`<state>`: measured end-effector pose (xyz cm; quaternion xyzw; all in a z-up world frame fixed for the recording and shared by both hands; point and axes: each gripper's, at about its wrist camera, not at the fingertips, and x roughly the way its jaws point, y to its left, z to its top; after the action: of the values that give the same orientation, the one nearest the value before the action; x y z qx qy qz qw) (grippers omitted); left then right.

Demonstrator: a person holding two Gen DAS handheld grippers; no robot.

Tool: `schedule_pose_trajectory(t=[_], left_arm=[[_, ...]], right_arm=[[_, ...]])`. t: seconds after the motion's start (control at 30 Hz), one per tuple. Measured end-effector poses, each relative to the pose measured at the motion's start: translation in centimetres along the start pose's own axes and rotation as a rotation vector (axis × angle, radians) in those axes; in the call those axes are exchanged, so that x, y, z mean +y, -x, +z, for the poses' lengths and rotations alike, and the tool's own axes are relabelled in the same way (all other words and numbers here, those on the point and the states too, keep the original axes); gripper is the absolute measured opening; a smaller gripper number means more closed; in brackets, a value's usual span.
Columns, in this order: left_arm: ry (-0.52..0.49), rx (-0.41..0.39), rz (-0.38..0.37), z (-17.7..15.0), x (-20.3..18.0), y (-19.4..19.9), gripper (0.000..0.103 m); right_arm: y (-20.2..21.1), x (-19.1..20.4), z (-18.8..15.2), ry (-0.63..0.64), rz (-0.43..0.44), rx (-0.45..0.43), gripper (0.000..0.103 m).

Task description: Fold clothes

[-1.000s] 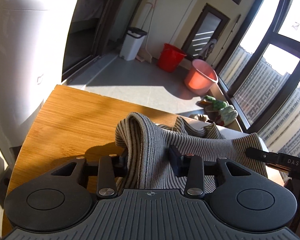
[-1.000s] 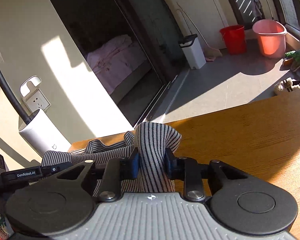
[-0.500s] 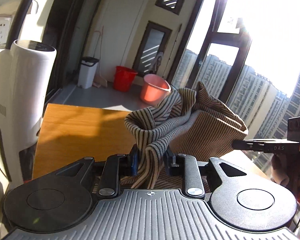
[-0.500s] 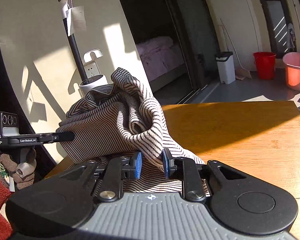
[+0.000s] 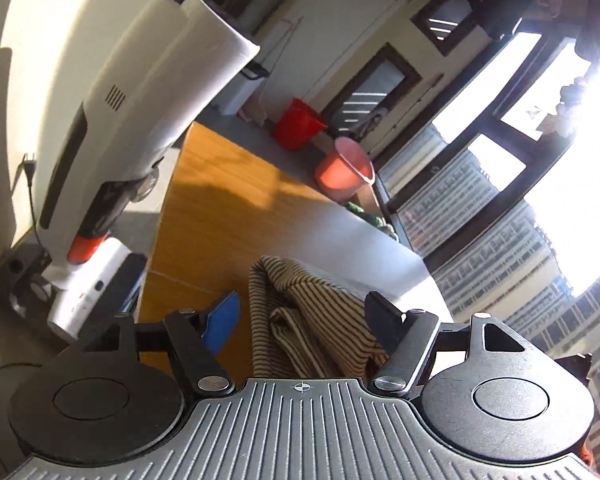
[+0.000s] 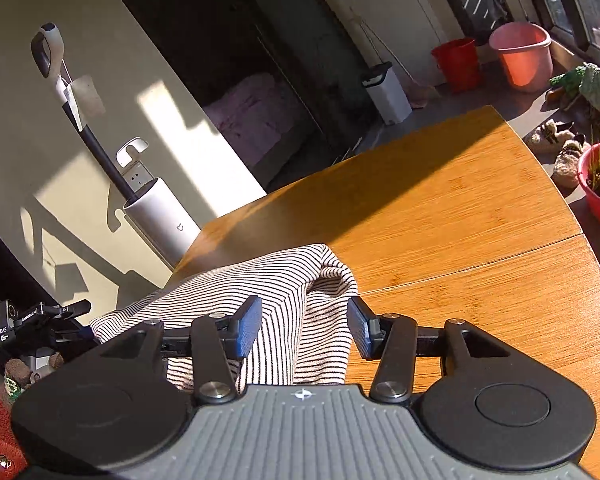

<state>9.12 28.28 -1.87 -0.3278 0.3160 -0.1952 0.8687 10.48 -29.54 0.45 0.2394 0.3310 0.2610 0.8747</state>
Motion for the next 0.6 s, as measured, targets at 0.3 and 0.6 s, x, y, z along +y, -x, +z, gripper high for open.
schedule_pose_trajectory(t=[0.3,0.6], left_arm=[[-0.095,0.173,0.070,-1.6,-2.7,-4.9,0.091],[-0.170,0.243,0.039,-3.2,-3.4,-10.9,0.064]], right_arm=[[-4.5,2.3,-1.9,0.014,0.068,0.117,0.065],[-7.6,4.5,-2.2,0.182,-0.010,0.146,0.058]])
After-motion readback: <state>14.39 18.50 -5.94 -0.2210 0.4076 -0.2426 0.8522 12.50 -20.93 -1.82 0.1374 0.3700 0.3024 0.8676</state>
